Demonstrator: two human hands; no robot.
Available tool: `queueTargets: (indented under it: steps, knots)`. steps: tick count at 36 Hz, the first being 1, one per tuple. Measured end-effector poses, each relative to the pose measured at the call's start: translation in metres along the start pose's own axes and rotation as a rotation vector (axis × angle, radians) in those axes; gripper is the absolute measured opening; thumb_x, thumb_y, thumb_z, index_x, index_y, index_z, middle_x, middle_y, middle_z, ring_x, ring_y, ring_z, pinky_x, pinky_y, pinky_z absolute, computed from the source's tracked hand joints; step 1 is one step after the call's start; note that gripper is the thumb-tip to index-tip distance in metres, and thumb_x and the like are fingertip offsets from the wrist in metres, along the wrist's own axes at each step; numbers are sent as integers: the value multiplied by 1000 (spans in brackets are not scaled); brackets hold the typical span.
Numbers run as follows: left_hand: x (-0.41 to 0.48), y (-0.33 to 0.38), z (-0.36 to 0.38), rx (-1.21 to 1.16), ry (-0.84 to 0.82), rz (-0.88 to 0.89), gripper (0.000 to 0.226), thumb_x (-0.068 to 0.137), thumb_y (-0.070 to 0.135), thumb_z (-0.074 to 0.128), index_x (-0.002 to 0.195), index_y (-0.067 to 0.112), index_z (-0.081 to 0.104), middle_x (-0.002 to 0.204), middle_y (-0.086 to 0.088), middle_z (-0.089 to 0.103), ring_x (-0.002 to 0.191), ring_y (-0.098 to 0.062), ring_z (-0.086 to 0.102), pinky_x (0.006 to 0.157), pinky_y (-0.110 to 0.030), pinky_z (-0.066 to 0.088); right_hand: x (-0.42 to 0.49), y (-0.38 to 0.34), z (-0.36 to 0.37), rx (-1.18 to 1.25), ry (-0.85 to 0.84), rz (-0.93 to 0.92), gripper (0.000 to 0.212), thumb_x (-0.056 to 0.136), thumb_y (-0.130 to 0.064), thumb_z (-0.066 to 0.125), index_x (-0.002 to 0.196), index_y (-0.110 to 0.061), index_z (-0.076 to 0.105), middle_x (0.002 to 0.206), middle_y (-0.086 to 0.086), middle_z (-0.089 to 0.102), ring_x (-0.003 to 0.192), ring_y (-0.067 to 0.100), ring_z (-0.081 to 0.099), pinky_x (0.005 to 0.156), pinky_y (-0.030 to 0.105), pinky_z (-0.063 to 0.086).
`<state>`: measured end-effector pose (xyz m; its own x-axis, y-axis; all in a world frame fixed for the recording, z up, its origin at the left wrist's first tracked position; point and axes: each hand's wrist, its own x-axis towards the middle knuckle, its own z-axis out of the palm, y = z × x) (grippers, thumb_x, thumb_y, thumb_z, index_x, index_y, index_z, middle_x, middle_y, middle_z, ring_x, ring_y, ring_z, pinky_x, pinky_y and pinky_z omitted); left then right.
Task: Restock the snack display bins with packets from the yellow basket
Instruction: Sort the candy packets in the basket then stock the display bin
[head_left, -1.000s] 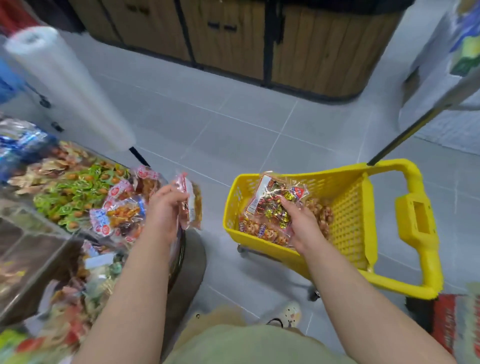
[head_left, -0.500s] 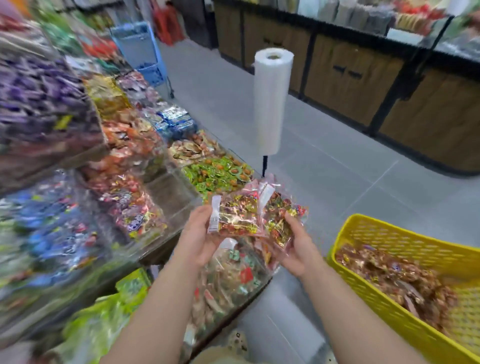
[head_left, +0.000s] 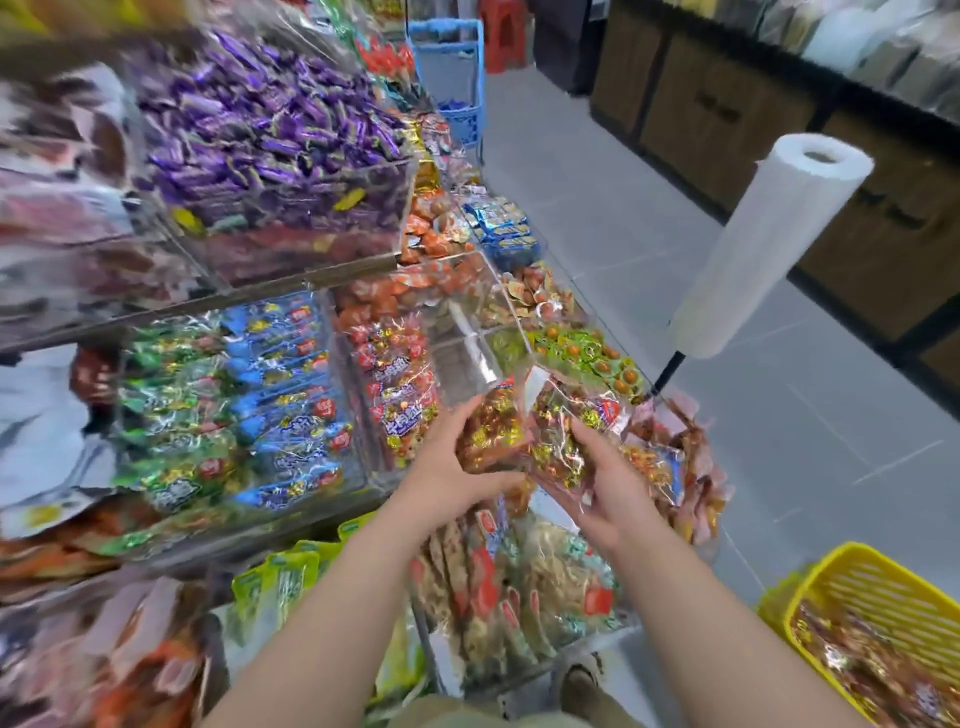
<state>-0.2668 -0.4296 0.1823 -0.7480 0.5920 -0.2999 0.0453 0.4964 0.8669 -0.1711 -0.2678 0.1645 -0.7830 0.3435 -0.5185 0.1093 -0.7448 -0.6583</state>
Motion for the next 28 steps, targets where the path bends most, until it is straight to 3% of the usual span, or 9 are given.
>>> queueTargets:
  steps: [2,7,11,14,16,19,22,24,28]
  knots:
    - [4,-2,-6,-141,59,-38,60,75,55,73,125,62,41,134,24,44,116,4,48,89,-13,36,9,-3,5,-27,4,34,36,79,-28,71,109,-8,68,105,14,71,95,29,69,68,35,57]
    - [20,-11,-29,-232,299,-277,80,85,64,54,149,21,33,151,4,39,133,-16,41,100,-29,32,33,-22,13,-104,-14,96,35,80,-31,70,108,-10,65,99,10,73,90,27,70,65,33,57]
    - [29,-6,-45,17,364,-276,72,87,58,58,143,16,44,145,-3,48,122,-17,49,91,-25,33,55,-40,16,-144,-12,75,24,81,-29,68,100,-13,66,90,5,74,78,22,72,62,33,58]
    - [43,-2,-53,-102,406,-320,70,85,52,65,140,13,46,142,-6,50,120,-20,52,96,-34,41,70,-54,12,-161,15,84,32,80,-32,70,107,-14,65,101,7,72,91,25,70,71,37,58]
    - [56,-2,-52,-289,421,-355,46,87,33,70,126,15,56,126,-9,64,103,-20,66,82,-34,56,79,-61,9,-165,-2,81,29,79,-31,70,104,-15,66,96,7,74,86,23,71,63,33,58]
    - [77,-9,-46,-451,440,-399,34,84,0,68,113,15,60,81,2,74,67,-13,70,47,-25,52,90,-72,7,-163,-67,71,32,72,-32,70,100,-16,66,92,5,74,82,22,72,62,35,58]
    - [96,-23,-42,-242,396,-544,42,79,-2,70,113,19,60,78,-5,66,63,-20,63,57,-34,51,98,-80,5,-238,-39,113,38,65,-41,74,99,-26,66,82,-10,71,74,16,70,65,35,59]
    - [104,-31,-41,-72,343,-608,48,77,-3,66,118,21,60,68,-4,60,55,-18,57,52,-30,46,106,-83,1,-311,-40,108,52,63,-46,74,111,-32,59,99,-15,61,91,13,62,74,39,58]
    - [115,-41,-40,231,340,-733,78,78,7,70,147,11,33,108,-13,64,83,-19,65,59,-27,50,112,-90,-2,-316,-64,83,47,67,-40,72,109,-24,56,84,-15,72,76,6,69,62,28,58]
